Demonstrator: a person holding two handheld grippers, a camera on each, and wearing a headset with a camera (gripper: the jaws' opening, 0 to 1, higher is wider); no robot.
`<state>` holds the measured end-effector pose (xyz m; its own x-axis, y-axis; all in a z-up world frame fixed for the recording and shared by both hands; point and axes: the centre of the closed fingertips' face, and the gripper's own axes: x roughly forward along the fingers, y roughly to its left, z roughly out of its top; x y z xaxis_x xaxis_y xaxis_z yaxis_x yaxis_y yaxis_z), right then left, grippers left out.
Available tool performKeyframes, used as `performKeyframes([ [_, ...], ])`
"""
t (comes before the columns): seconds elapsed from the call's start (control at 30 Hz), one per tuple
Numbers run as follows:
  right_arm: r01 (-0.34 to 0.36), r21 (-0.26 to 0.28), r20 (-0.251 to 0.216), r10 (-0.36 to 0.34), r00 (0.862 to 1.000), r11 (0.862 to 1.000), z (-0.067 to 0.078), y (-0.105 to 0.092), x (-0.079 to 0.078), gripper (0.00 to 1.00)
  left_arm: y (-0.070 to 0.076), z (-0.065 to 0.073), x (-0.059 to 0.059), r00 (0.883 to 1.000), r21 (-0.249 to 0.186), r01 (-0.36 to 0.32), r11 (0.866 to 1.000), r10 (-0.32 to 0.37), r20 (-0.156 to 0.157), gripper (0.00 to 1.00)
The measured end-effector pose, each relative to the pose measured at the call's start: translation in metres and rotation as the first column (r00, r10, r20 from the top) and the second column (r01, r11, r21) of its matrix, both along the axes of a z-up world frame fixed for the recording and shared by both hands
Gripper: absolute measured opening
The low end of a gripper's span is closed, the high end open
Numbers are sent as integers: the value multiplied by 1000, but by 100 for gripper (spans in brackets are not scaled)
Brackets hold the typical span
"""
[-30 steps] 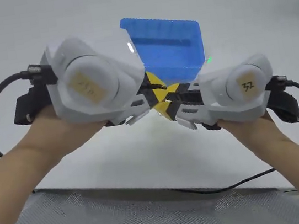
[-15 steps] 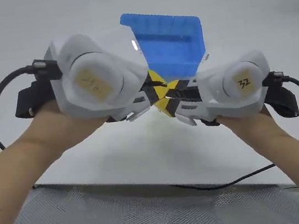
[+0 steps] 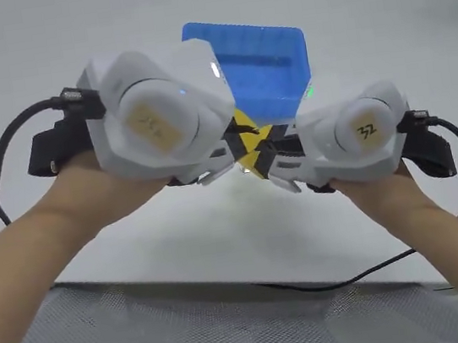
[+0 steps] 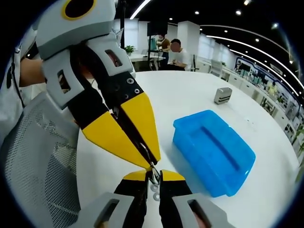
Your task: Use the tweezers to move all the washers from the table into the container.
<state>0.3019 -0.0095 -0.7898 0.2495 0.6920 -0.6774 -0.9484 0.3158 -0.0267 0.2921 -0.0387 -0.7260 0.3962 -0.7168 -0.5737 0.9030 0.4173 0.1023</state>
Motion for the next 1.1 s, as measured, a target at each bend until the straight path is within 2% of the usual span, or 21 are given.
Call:
performKeyframes([
  [0.2, -10, -18, 11, 10, 1000, 1000, 2, -1, -2, 4, -3, 1, -2, 1000, 18, 13, 1000, -13, 12, 0],
  [0.4, -5, 0, 20, 5, 1000, 1000, 13, 2, -2, 3, -2, 12, -1, 999, 27, 19, 999, -20, 35, 0],
  [0.63, -15, 3, 52, 14, 999, 1000, 26, 5, 4, 3, 0, 24, 3, 997, 43, 26, 999, -30, 72, 0],
  [0.87, -20, 6, 75, 20, 997, 1000, 39, 5, 12, 3, -1, 36, 10, 994, 43, 36, 998, -41, 101, 0],
  [1.03, -17, 12, 99, 16, 995, 1000, 48, 5, 19, 3, -2, 44, 15, 989, 67, 47, 997, -56, 140, 0],
  [1.1, -17, 12, 105, 16, 994, 1000, 50, 6, 23, 3, -3, 46, 17, 988, 73, 49, 996, -60, 145, 0],
])
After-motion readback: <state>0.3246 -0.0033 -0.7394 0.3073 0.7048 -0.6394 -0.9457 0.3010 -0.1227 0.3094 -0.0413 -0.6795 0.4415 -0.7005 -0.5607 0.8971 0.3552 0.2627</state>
